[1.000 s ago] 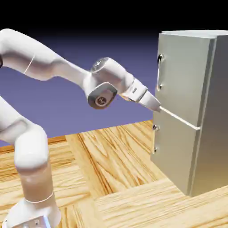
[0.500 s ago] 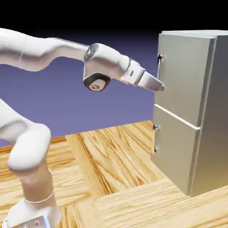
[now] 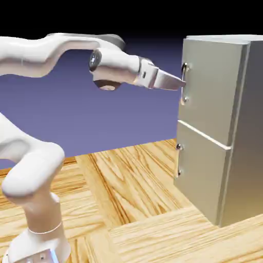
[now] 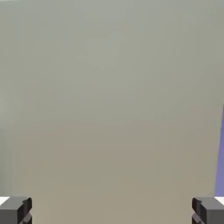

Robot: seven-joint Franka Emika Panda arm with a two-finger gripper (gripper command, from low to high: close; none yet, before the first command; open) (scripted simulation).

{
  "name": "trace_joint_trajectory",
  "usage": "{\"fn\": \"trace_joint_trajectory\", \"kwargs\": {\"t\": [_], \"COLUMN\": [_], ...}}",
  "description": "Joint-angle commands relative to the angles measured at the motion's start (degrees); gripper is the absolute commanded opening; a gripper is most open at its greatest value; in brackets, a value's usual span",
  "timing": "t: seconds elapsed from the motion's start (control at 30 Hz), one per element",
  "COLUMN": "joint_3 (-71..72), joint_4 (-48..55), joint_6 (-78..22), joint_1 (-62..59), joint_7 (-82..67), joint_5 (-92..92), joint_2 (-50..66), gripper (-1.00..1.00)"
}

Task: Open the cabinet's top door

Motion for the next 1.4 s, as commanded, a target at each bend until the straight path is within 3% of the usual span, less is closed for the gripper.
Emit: {"fn": "trace_joint_trajectory", "kwargs": {"t": [0.0,0.87,1.07,1.1,1.37], "joint_3": [1.0,26.9,33.7,33.7,23.3], "joint_4": [0.5,13.7,21.7,21.7,12.8], "joint_6": [-0.1,-1.6,-2.8,-2.8,-9.5], "joint_1": [-0.9,-24.4,-35.4,-35.4,-20.9], "joint_7": [-1.7,-46.3,-47.6,-47.6,-58.6], "joint_5": [2.5,67.3,69.6,69.6,68.8], "joint_2": [-0.3,-9.4,-7.0,-7.0,1.6], "gripper": [0.00,0.00,0.00,-1.00,-1.00]}}
